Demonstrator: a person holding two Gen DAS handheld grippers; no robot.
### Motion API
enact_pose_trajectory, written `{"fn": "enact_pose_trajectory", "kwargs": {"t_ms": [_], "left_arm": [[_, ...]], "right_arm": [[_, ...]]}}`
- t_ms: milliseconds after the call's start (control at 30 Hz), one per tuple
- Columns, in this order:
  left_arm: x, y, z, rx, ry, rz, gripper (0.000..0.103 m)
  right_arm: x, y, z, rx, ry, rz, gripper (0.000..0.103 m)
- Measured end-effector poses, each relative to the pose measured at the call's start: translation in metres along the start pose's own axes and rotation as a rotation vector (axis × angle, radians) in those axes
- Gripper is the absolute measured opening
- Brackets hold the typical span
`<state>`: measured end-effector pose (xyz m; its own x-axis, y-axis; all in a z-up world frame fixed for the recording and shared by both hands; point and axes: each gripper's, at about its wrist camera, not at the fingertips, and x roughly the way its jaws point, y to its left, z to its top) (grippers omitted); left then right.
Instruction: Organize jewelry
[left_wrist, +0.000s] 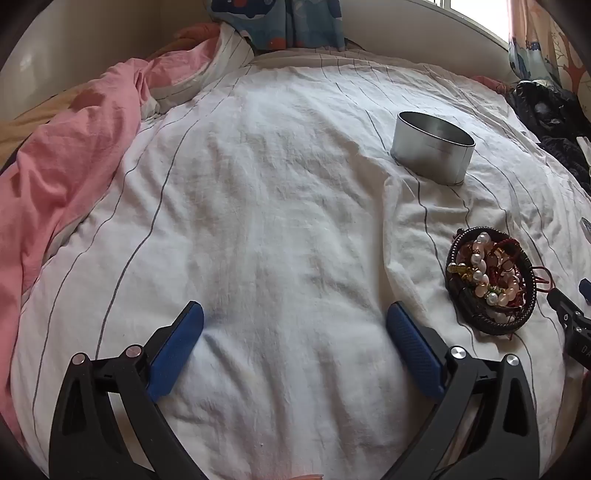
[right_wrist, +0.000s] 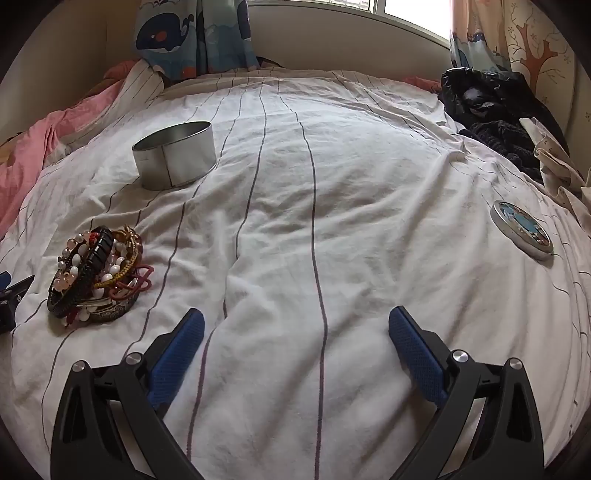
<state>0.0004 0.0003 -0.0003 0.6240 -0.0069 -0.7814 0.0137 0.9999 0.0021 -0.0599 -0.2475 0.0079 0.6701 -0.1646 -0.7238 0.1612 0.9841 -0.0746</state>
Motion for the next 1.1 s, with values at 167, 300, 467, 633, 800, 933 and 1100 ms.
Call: {"fn": "enact_pose_trajectory", "kwargs": {"t_ms": [167,300,467,633,800,933,1100], "left_arm": [[0.0,0.0002,0.0,0.003,-0.001,0.003,0.096],[0.0,-0.0001,-0.0001,0.005,-0.001,0.006,0.096],[0.0001,-0.0002,-0.0001,0.005,0.0,0.007,0.096],[0.0001,-0.0003,-0.0001,0.004,0.001,0.005,0.096],[0.0001,-0.0004,0.0,0.004,0.002,0.005,0.096],[0.0001,-0.0004,0.0,0.004,0.002,0.005,0.096],[0.0001,-0.0007,0.0,0.005,0.002,0.006,0.096]], "right_arm": [[-0.0007,0.0008,-0.0001,0.0,-0.009,-0.001,0.096],[-0.0018,-0.0013,-0.0009,0.002,-0.007,0.001,0.096],[-0.0008,0.0014,0.0,-0.005,-0.007,-0.006,0.096],[-0.0013,0.0005,-0.0003,-0.006,-0.007,-0.008,0.096],[-0.0014,0.0007,-0.0004,-0.007,-0.007,-0.008,0.096],[-0.0013,0.0009,-0.0003,-0.007,-0.007,-0.009,0.096],[-0.0015,0.0009,-0.0004,-0.007,-0.007,-0.009,0.096]]}}
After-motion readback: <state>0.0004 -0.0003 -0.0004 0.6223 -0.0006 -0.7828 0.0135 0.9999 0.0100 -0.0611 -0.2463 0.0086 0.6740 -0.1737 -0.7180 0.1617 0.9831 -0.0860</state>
